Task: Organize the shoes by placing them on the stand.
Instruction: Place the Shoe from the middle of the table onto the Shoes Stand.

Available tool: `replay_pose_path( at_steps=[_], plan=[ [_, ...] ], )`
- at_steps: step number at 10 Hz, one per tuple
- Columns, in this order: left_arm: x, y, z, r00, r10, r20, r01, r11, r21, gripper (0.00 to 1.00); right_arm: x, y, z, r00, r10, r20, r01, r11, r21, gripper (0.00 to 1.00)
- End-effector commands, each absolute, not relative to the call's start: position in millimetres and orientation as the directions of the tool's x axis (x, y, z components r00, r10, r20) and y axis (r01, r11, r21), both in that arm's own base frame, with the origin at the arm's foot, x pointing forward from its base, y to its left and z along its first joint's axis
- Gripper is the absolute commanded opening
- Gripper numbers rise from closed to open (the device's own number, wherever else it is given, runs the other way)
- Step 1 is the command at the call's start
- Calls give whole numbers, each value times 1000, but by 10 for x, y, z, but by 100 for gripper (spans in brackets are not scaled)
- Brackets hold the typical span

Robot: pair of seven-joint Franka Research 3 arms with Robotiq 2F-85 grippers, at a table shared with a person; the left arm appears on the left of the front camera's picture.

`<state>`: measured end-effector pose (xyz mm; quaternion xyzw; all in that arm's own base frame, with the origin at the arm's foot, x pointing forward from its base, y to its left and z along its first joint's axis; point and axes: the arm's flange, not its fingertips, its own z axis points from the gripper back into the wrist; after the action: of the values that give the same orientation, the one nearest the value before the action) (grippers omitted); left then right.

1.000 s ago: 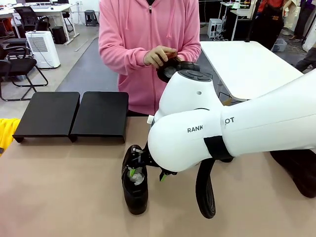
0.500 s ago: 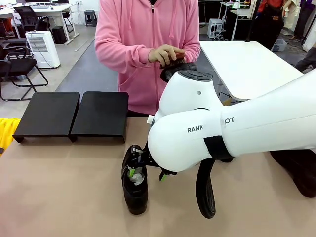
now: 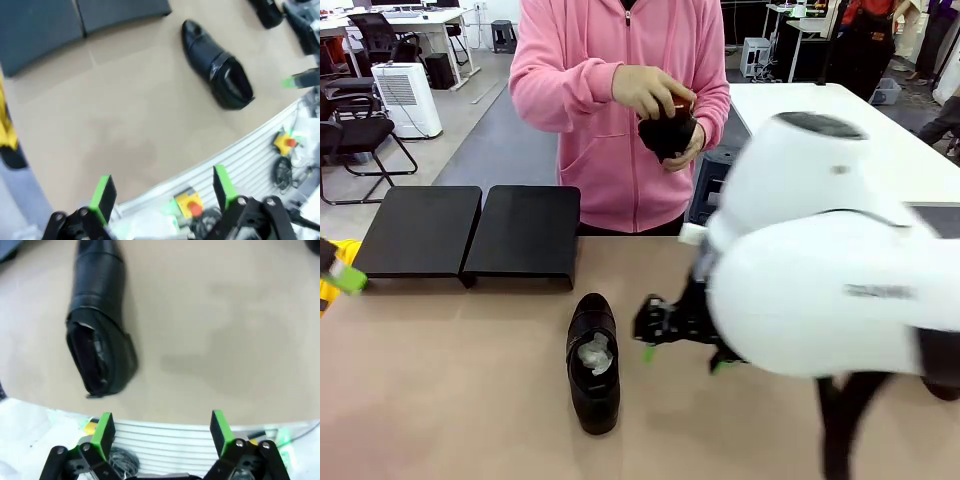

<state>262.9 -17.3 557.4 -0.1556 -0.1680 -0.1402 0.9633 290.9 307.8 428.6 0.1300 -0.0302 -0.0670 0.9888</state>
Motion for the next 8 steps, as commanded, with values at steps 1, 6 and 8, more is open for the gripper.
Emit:
replay_pose_path(
  at_steps=[1,6,8],
  plan=[
    [2506,-550,5422,965,-158,211,208,947,-244,100,2650,2508,4468,961,-265,74,234,929,287,100],
    [2548,-803,5315,968,-169,188,204,961,-188,100,2690,2322,4588,946,-310,93,271,916,296,100],
    [2630,-1042,5371,963,-164,214,190,976,-107,100,2837,2073,4683,883,-464,73,425,856,294,100]
  ],
)
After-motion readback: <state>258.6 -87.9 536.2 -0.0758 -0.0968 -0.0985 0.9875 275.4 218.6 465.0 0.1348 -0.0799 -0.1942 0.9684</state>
